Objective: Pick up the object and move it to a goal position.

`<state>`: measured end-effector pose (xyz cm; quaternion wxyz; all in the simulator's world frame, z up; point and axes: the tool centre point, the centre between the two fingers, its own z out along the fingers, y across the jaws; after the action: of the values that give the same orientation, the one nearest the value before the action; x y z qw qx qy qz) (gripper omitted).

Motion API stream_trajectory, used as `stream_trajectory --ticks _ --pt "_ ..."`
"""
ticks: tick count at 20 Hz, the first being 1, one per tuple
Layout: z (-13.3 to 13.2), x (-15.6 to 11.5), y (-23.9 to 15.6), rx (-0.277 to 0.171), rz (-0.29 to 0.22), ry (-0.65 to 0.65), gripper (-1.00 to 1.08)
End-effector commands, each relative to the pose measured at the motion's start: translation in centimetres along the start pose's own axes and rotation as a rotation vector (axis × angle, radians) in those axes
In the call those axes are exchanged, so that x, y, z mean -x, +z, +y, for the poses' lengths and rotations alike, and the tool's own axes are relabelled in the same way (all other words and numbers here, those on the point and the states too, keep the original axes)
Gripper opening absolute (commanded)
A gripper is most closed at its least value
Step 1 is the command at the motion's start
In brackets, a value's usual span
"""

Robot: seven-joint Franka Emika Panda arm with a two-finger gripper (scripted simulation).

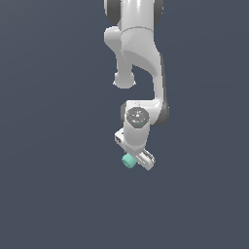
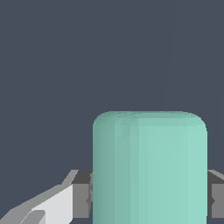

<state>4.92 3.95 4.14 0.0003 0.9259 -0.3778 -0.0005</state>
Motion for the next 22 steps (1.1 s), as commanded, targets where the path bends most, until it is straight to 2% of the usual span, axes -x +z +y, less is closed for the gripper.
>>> stream_trajectory --ticks 1,11,22 --pt "0.0 0.2 -0.4 -0.001 0.001 0.0 -1.0" --pt "0.0 2.4 -5.2 -0.001 0.0 0.0 -1.0" --pt "0.0 7.5 -16.1 -0.001 0.0 0.0 -1.0"
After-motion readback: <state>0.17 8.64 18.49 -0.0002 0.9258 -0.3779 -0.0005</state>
